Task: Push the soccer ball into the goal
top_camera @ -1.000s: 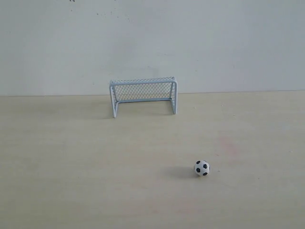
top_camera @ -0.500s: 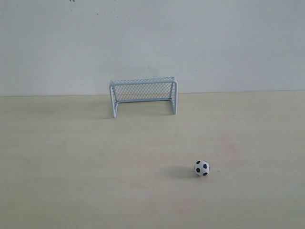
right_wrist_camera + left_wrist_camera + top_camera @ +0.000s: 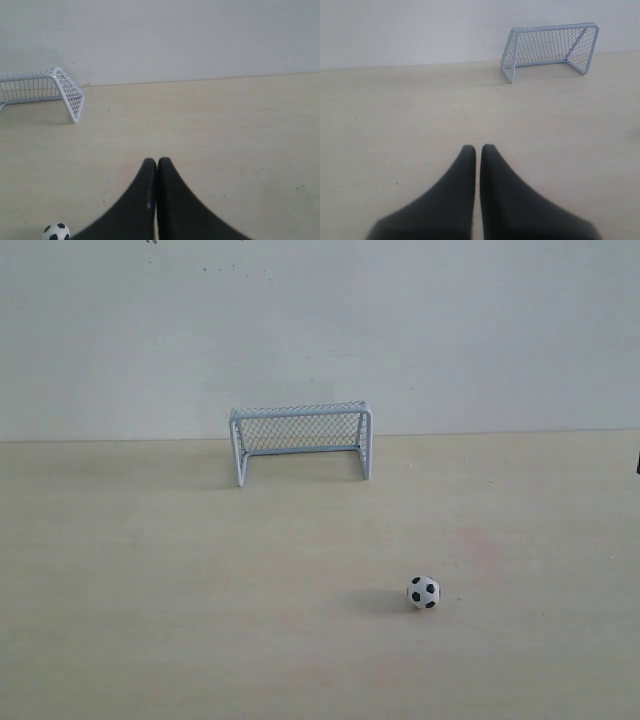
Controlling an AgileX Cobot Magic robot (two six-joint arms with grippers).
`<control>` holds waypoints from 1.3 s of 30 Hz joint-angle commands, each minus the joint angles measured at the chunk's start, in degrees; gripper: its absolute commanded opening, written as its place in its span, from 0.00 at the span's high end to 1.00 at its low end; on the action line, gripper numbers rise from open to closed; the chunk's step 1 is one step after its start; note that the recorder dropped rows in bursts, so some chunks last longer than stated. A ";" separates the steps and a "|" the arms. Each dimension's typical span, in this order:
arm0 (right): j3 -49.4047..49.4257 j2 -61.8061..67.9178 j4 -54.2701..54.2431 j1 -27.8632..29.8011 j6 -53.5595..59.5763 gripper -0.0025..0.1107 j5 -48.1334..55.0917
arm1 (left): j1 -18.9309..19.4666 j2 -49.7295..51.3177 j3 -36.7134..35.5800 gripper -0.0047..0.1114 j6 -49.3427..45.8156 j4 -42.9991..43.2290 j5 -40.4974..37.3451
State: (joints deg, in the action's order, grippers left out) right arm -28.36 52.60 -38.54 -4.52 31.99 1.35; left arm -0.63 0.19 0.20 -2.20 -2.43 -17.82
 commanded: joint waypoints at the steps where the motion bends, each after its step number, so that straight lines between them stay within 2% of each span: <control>1: -2.21 0.29 0.35 -0.04 3.76 0.98 2.58 | 0.18 -0.19 -0.20 0.92 -0.38 0.14 0.20; 6: -11.49 4.57 5.10 -0.04 5.21 0.98 15.87 | 0.18 -0.19 -0.20 0.92 -0.38 0.14 0.20; 14: -30.27 19.37 30.74 -0.04 2.20 0.98 39.07 | 0.18 -0.19 -0.20 0.92 -0.38 0.14 0.20; 16: -33.93 23.00 33.59 -0.04 5.64 0.98 42.76 | 0.18 -0.19 -0.20 0.92 -0.38 0.14 0.20; 21: -40.49 30.94 30.32 -0.04 24.53 0.98 50.32 | 0.18 -0.19 -0.20 0.92 -0.38 0.14 0.20; 27: -41.42 39.56 22.46 -0.04 53.40 0.98 56.74 | 0.18 -0.19 -0.20 0.92 -0.38 0.14 0.20; 29: -41.42 42.99 21.18 -1.07 58.30 0.98 55.89 | 0.18 -0.19 -0.20 0.92 -0.38 0.14 0.20; 32: -41.42 48.14 21.70 -4.03 61.56 0.98 52.89 | 0.18 -0.19 -0.20 0.92 -0.38 0.14 0.20; 34: -42.67 53.08 27.78 -7.80 62.66 0.98 51.76 | 0.18 -0.19 -0.20 0.92 -0.38 0.14 0.20; 36: -44.38 56.04 32.24 -10.54 62.66 0.98 52.12 | 0.18 -0.19 -0.20 0.92 -0.38 0.14 0.20; 39: -47.77 58.37 32.38 -13.30 62.55 0.98 56.52 | 0.18 -0.19 -0.20 0.92 -0.38 0.14 0.20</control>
State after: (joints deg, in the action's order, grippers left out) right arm -73.87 110.15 -6.92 -16.34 94.01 54.75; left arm -0.63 0.19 0.20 -2.20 -2.43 -17.82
